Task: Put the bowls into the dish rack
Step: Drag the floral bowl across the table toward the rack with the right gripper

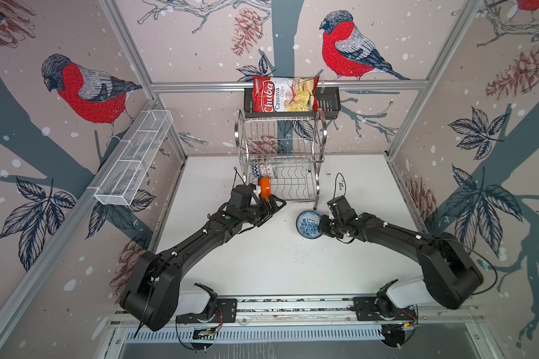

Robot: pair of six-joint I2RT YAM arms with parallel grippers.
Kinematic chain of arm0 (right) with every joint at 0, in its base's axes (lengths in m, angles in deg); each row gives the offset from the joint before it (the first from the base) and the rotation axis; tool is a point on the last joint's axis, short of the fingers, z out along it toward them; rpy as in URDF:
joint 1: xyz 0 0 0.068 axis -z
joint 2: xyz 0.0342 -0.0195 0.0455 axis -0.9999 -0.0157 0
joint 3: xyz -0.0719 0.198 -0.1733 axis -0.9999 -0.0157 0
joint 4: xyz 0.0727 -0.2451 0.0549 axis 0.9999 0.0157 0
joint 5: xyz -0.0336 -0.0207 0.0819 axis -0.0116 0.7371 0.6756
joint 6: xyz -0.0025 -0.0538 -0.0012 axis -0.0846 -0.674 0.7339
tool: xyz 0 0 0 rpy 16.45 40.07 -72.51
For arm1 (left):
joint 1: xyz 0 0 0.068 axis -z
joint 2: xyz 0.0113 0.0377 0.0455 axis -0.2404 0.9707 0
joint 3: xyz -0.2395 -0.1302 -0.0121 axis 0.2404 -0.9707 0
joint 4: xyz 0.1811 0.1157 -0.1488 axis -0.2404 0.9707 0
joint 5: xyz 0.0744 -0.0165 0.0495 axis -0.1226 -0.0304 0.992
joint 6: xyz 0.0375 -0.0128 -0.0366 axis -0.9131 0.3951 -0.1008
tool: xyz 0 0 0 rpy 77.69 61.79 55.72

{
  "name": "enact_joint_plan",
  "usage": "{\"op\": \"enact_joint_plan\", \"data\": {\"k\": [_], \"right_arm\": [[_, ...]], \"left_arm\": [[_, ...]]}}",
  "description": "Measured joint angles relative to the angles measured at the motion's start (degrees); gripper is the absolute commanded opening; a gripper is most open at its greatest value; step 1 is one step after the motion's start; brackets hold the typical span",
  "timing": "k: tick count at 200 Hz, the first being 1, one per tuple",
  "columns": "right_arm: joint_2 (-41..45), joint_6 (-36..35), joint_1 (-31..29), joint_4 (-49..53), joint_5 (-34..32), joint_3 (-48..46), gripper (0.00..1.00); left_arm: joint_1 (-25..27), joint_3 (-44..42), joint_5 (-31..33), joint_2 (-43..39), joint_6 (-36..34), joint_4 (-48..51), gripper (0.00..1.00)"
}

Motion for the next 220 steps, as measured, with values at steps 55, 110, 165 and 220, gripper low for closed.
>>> {"op": "enact_joint_plan", "data": {"k": [55,110,165,220], "right_arm": [[-8.76,-0.42,-5.46,-1.64,-2.27,5.55,0.07],[-12.17,-0.37,-8.66,-3.13,-3.43,8.57,0.16],[-10.54,0.28,-10.49,1.57,-7.28,10.23,0.47],[-10.80,0.83,-12.57,11.52,-14.56,20.63,0.80]], "left_arm": [[-2.80,-1.05,-0.07,-2.71,0.98,6.03,0.97],[-4.02,0.66,-0.15,-3.69,-0.22,11.32,0.97],[-6.93,1.31,-2.60,-3.50,-3.89,12.48,0.97],[-11.80,0.87,-7.56,-6.10,-8.74,14.82,0.97]]}}
